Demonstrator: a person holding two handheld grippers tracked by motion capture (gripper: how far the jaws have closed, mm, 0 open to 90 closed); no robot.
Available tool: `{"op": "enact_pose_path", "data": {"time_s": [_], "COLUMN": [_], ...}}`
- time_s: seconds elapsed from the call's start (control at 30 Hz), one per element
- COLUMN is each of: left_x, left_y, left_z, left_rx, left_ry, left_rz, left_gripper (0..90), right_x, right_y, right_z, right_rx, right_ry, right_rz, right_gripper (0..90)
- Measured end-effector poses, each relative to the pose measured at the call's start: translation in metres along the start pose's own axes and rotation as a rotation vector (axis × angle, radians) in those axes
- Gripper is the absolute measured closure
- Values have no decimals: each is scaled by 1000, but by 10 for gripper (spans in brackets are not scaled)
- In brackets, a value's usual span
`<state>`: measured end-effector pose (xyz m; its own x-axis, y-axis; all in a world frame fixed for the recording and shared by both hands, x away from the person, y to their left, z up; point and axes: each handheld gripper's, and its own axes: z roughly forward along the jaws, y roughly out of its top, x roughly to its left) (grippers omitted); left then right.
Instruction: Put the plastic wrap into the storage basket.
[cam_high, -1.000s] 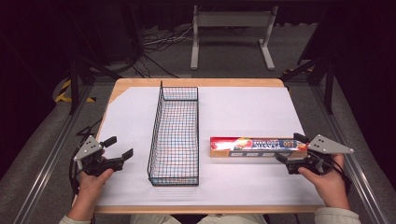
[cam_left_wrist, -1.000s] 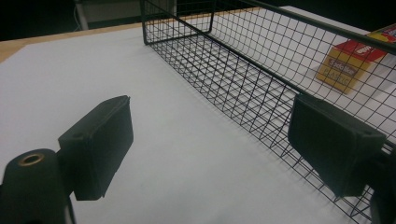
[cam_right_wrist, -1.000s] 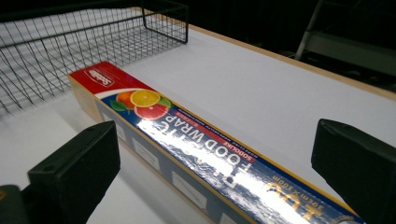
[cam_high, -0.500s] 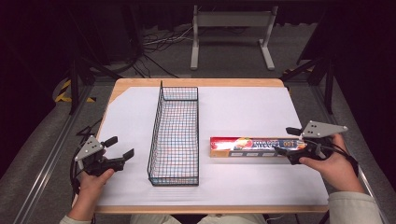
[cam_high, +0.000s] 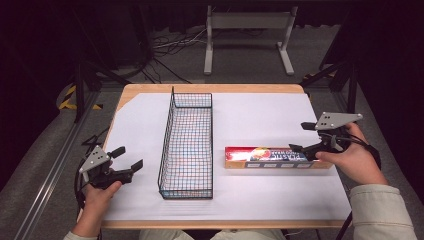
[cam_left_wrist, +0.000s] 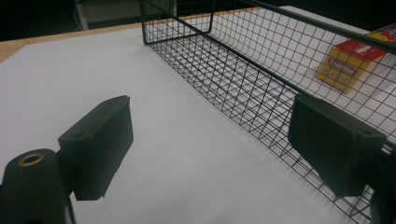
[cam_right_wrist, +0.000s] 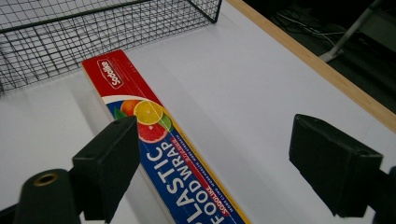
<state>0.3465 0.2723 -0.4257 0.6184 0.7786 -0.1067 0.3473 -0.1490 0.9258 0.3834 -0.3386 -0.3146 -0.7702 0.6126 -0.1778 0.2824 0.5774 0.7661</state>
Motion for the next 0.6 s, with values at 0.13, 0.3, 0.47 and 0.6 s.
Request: {"op": "enact_pose_path", "data": {"time_s": [0.13, 0.3, 0.47, 0.6], "left_x": [2, 1, 2, 2], "left_y": [-1, -1, -3, -4], "left_z": [-1, -1, -5, -7], "left_rx": [-2, 1, -2, -1], "left_ry": [10, 11, 19, 20], "left_rz": [-13, -2, -9, -11], "left_gripper": [149, 149, 149, 149], "right_x": [-3, -8, -12, -10], "right_y": [4, 14, 19, 20], "right_z": [2, 11, 26, 43], "right_rx": [32, 102, 185, 198], "right_ry": [12, 17, 73, 127], "right_rz": [-12, -90, -134, -160], "right_gripper": [180, 180, 186, 186]}}
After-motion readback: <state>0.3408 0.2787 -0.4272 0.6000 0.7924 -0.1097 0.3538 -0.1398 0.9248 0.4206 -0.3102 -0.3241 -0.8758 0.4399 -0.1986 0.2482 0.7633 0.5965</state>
